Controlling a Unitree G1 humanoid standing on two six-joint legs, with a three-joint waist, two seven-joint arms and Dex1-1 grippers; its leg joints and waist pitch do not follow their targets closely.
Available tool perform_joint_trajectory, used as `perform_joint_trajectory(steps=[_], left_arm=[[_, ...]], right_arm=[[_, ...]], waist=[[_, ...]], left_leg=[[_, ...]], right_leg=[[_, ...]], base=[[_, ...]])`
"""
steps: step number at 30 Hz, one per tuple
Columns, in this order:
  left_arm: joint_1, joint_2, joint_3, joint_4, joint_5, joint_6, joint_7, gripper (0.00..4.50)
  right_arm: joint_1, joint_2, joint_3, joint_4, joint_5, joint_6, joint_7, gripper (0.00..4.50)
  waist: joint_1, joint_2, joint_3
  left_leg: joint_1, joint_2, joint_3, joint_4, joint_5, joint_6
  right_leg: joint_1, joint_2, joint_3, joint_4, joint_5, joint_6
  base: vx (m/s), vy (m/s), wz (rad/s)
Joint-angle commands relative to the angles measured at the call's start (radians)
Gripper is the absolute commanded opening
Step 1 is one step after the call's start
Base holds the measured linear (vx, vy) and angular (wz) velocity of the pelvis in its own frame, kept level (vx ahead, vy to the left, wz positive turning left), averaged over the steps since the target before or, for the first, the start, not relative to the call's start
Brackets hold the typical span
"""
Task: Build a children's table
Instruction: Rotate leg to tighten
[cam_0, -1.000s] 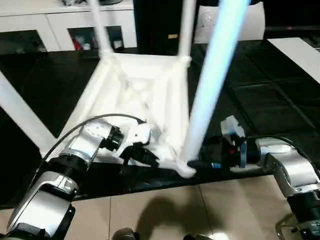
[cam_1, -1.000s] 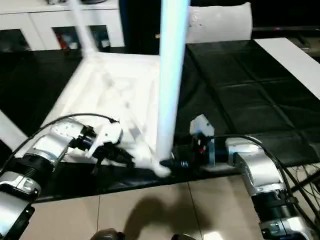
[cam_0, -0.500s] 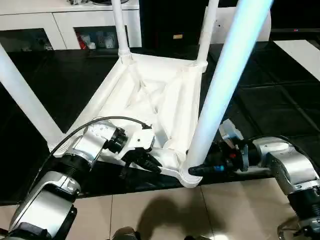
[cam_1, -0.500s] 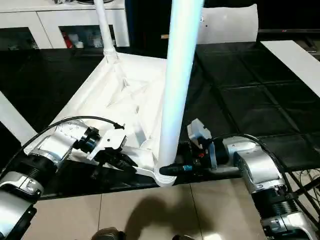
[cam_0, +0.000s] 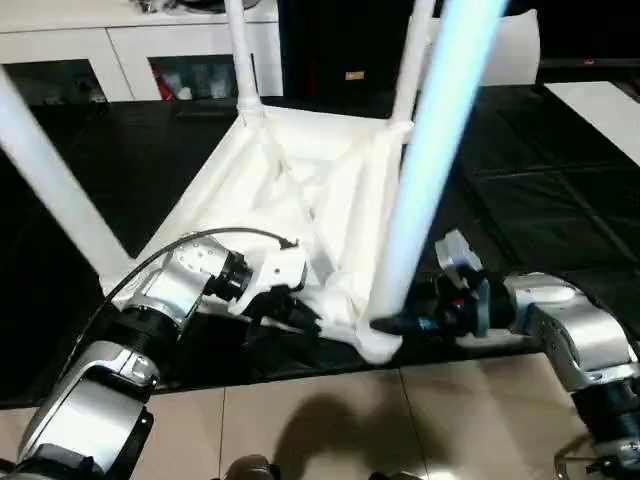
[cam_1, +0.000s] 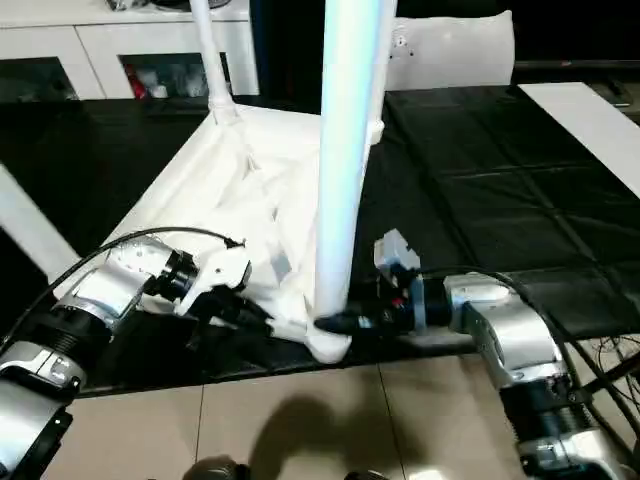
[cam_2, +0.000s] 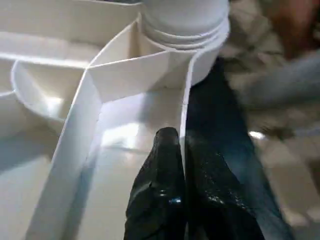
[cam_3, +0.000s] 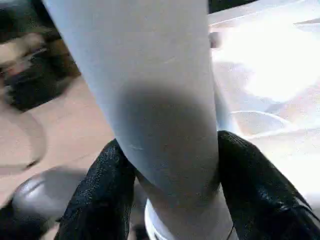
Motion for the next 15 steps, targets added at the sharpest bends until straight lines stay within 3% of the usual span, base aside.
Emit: perform_joint_trajectory(steps=[1,5,9,11,15], left_arm=[[-0.023,-0.091,0.032,-0.028,-0.029,0.066,0.139,0.00],[-0.020,-0.171,0.053,-0.043,-0.013,0.155,0.295,0.00],[-0.024,-0.228,0.081,-0.050,0.004,0.217,0.451,0.00],[-0.040,-0.252,0.106,-0.043,0.011,0.240,0.536,0.00],[-0.050,-0.278,0.133,-0.055,0.009,0.267,0.592,0.00]], right_arm=[[-0.007,0.086,0.030,-0.009,-0.032,0.032,-0.163,2.08],[-0.025,0.221,0.012,0.011,-0.085,0.090,-0.413,2.03],[-0.069,0.339,-0.026,0.054,-0.127,0.126,-0.630,2.00],[-0.089,0.391,-0.039,0.072,-0.147,0.131,-0.709,1.99],[-0.095,0.434,-0.046,0.078,-0.162,0.112,-0.769,1.99]], waist=[[-0.019,-0.019,-0.069],[-0.056,-0.020,-0.065],[-0.087,-0.018,-0.067],[-0.091,-0.010,-0.066],[-0.091,-0.012,-0.070]], left_leg=[[0.003,0.039,-0.016,-0.070,-0.139,0.028],[0.001,0.031,-0.018,-0.069,-0.165,0.029],[0.000,0.029,-0.019,-0.067,-0.161,0.041],[0.004,0.028,-0.019,-0.066,-0.169,0.046],[0.003,0.034,-0.018,-0.070,-0.144,0.064]], right_leg=[[0.059,-0.085,0.057,-0.100,-0.436,-0.088],[0.060,-0.083,0.050,-0.115,-0.504,-0.058],[0.058,-0.078,0.051,-0.114,-0.480,-0.074],[0.055,-0.079,0.051,-0.117,-0.476,-0.079],[0.058,-0.077,0.060,-0.104,-0.370,-0.111]], base=[[0.000,0.000,0.00],[0.000,0.000,0.00],[0.000,0.000,0.00],[0.000,0.000,0.00],[0.000,0.000,0.00]])
